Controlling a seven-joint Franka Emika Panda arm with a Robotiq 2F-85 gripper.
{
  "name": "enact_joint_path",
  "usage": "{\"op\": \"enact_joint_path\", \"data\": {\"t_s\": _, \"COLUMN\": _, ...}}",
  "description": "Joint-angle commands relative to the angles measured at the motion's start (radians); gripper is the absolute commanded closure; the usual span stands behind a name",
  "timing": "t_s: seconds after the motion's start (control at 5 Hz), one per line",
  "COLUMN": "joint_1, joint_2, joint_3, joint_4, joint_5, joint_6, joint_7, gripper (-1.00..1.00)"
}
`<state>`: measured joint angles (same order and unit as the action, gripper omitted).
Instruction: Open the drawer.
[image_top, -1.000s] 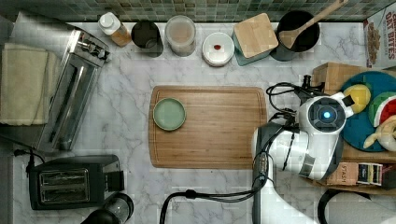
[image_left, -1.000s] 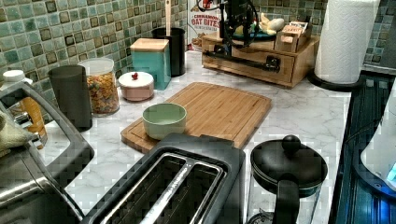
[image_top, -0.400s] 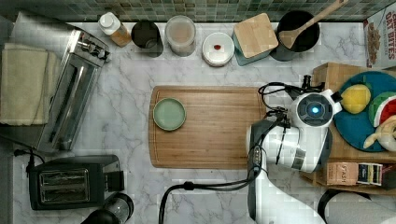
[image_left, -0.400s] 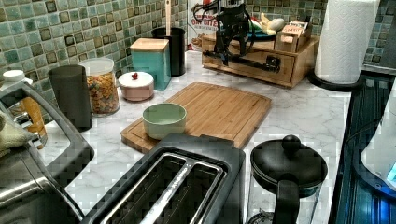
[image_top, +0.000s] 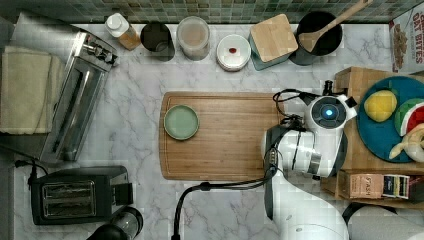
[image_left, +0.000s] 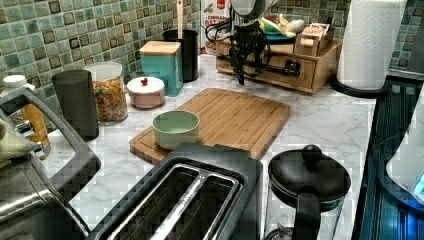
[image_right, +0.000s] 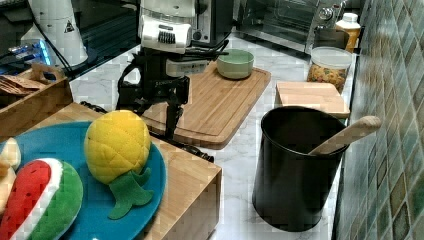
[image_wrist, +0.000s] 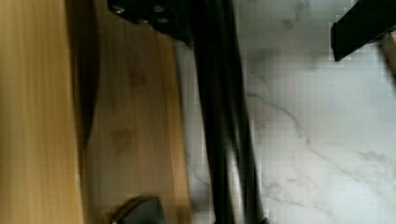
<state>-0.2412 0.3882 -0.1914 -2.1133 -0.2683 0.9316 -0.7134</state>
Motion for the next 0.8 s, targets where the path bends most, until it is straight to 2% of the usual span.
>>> {"op": "enact_joint_path", "data": {"t_s": 0.2, "joint_1": -0.005, "joint_2": 0.004, "joint_3": 0.057, "joint_4": 0.062, "joint_5": 0.08, "joint_6": 0.015, "joint_7": -0.017, "gripper": -1.0}}
{"op": "enact_joint_path", "data": {"t_s": 0.6, "joint_1": 0.03, "joint_2": 0.04, "joint_3": 0.076, "joint_4": 0.084, "joint_5": 0.105, "joint_6": -0.011, "joint_7": 0.015, "gripper": -1.0}}
{"op": "enact_joint_path", "data": {"t_s": 0.8, "joint_1": 0.017, "joint_2": 0.049, "joint_3": 0.119, "joint_4": 0.087, "joint_5": 0.157, "joint_6": 0.003, "joint_7": -0.058, "gripper": -1.0}}
